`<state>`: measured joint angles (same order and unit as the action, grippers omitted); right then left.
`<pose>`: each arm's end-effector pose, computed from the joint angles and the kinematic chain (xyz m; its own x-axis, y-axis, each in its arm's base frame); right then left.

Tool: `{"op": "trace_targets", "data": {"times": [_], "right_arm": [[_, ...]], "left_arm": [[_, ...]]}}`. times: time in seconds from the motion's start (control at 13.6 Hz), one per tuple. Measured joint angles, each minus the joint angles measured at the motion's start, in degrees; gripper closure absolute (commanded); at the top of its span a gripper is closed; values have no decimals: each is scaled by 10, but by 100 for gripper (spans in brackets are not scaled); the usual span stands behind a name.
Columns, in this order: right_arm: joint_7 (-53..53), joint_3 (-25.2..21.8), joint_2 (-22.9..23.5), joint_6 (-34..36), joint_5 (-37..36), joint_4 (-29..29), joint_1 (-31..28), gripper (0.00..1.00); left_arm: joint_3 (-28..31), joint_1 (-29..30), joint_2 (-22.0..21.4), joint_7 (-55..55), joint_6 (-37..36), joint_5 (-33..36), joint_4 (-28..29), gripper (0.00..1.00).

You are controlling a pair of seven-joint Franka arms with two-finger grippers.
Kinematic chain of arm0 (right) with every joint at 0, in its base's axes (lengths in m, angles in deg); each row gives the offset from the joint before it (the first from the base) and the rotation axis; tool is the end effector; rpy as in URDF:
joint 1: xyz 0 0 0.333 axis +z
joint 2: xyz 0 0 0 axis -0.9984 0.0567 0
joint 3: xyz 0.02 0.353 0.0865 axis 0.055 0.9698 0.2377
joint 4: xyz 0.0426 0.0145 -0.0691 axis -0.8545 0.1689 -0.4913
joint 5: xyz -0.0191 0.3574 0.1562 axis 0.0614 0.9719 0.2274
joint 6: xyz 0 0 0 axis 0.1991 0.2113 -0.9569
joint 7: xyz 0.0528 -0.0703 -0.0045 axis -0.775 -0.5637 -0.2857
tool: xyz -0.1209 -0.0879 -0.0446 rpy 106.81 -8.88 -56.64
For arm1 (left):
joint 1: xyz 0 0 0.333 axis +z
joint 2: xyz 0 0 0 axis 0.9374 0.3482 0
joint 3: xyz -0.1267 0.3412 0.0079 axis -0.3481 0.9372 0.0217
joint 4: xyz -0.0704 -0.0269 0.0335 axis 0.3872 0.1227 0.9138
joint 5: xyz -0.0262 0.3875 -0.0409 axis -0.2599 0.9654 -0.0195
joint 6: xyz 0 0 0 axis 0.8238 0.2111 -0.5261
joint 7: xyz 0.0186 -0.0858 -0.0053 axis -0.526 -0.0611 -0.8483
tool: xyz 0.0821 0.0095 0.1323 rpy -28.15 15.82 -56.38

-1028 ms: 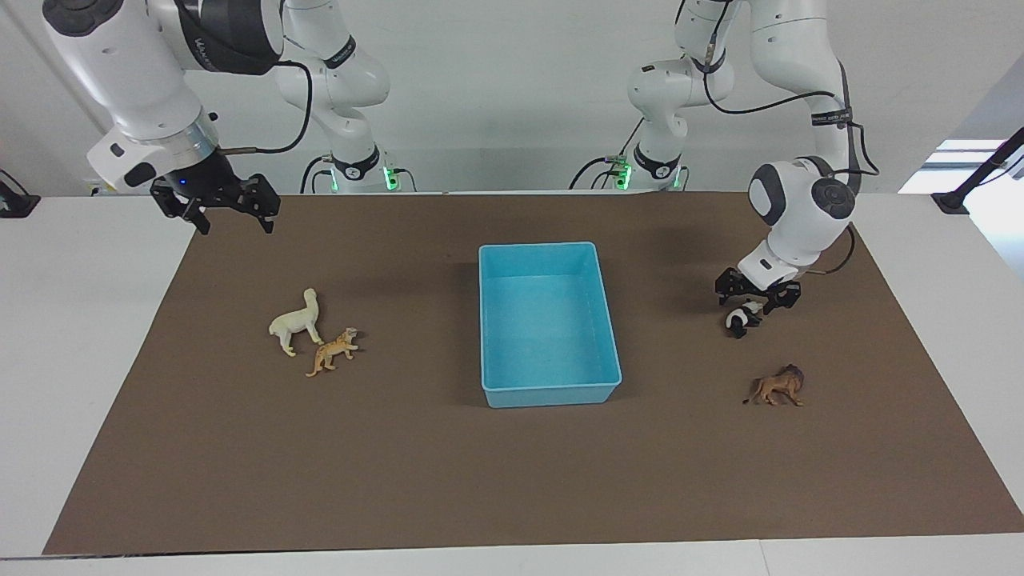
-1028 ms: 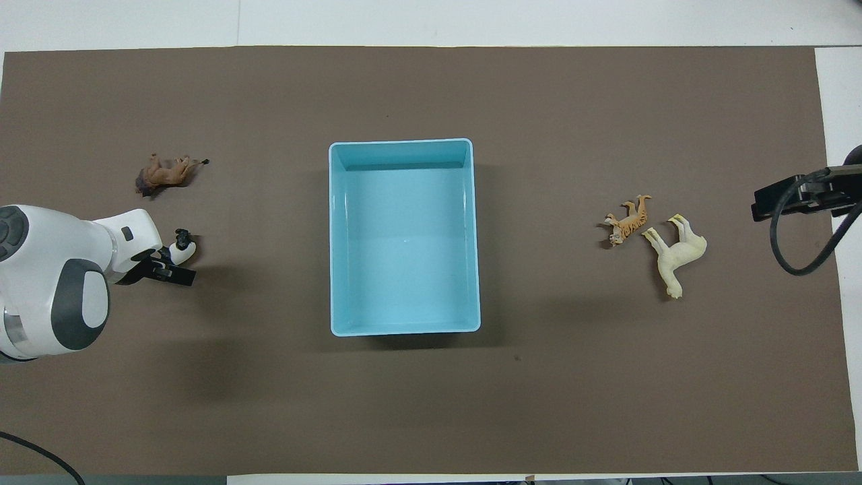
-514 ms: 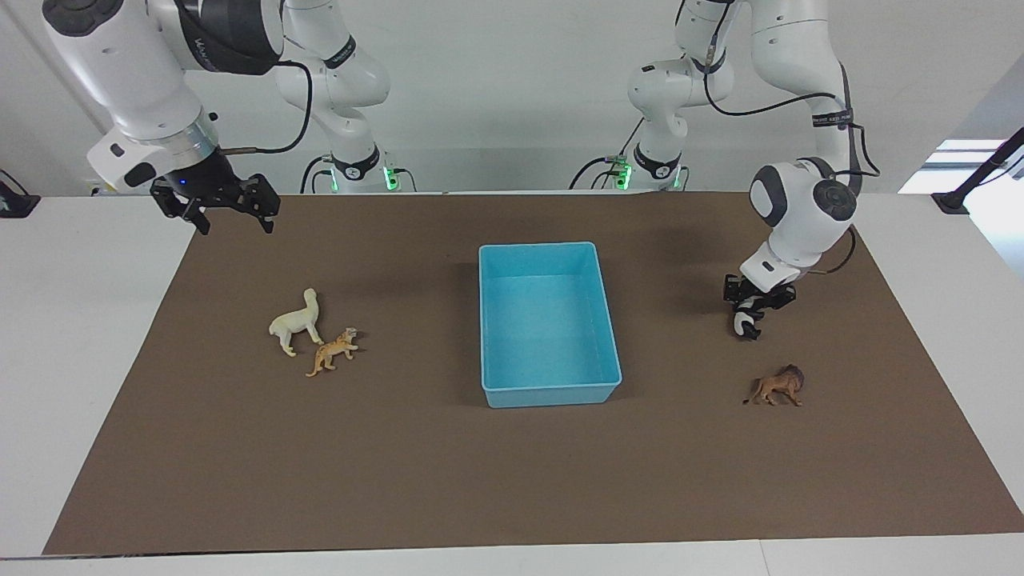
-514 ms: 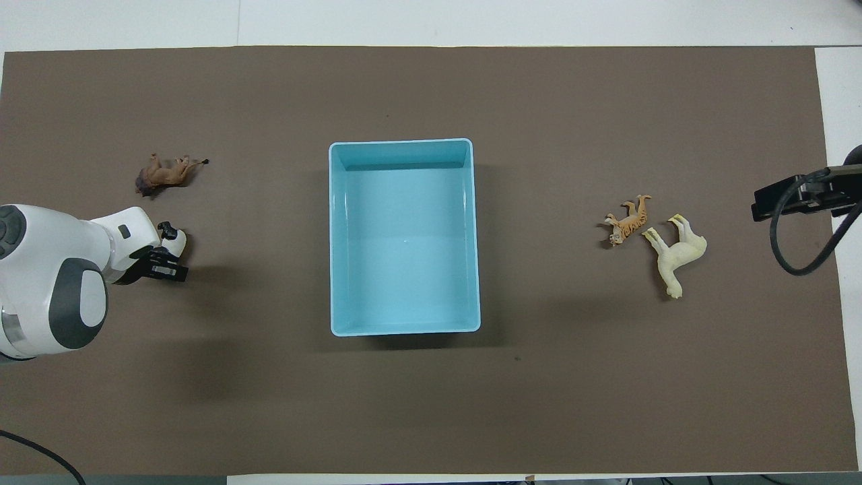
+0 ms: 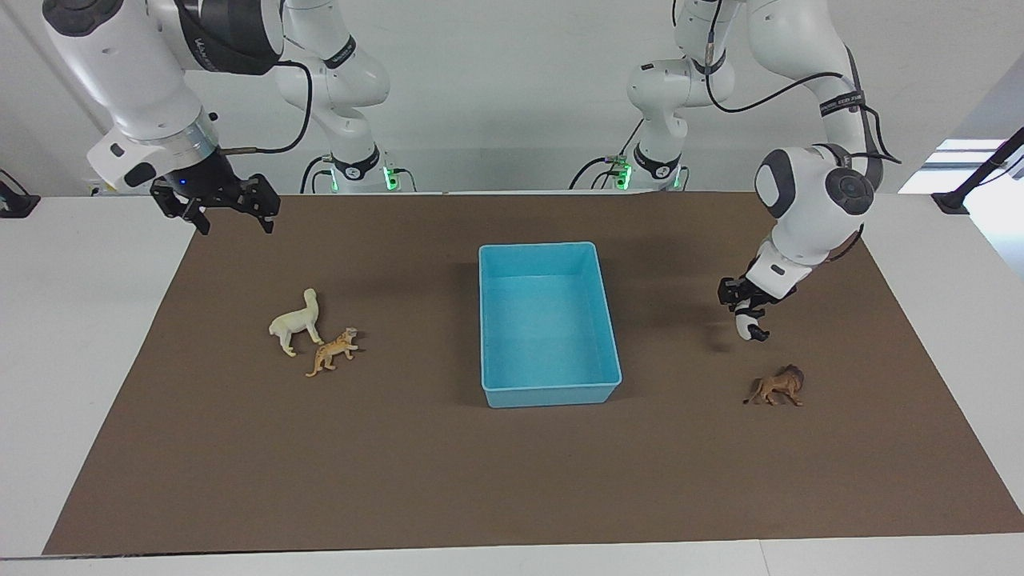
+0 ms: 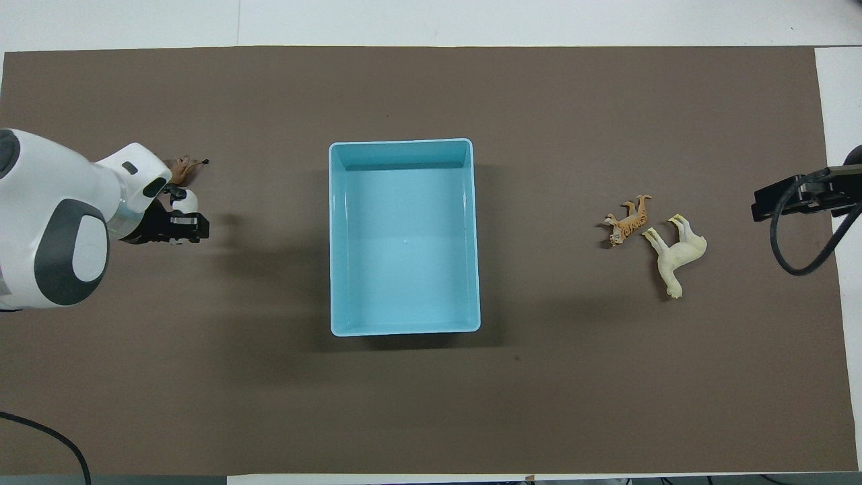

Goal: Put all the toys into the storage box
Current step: 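Carry the cow with the left gripper into the blue box and release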

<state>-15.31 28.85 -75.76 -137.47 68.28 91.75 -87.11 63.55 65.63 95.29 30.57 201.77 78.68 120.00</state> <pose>0.5470 -0.0238 0.5972 0.9971 0.0178 -0.0741 0.0203 -0.9992 0.0332 0.5676 -0.0702 0.4003 0.9974 0.0220 -0.0684 0.0255 -0.9984 0.0504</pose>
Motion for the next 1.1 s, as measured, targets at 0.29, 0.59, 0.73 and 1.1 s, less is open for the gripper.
{"op": "trace_targets", "data": {"times": [0.29, 0.59, 0.73, 1.1], "right_arm": [[0, 0, 0, 0, 0, 0, 0, 0], [0, 0, 0, 0, 0, 0, 0, 0], [0, 0, 0, 0, 0, 0, 0, 0], [0, 0, 0, 0, 0, 0, 0, 0]], "left_arm": [[-7, -210, 8, 336, 62, -36, -83, 100], [-10, -365, 43, 592, 258, -37, -89, 100], [-10, -376, 49, 609, 261, -38, -90, 100], [-2, -354, 49, 595, 212, -38, -89, 100]]}}
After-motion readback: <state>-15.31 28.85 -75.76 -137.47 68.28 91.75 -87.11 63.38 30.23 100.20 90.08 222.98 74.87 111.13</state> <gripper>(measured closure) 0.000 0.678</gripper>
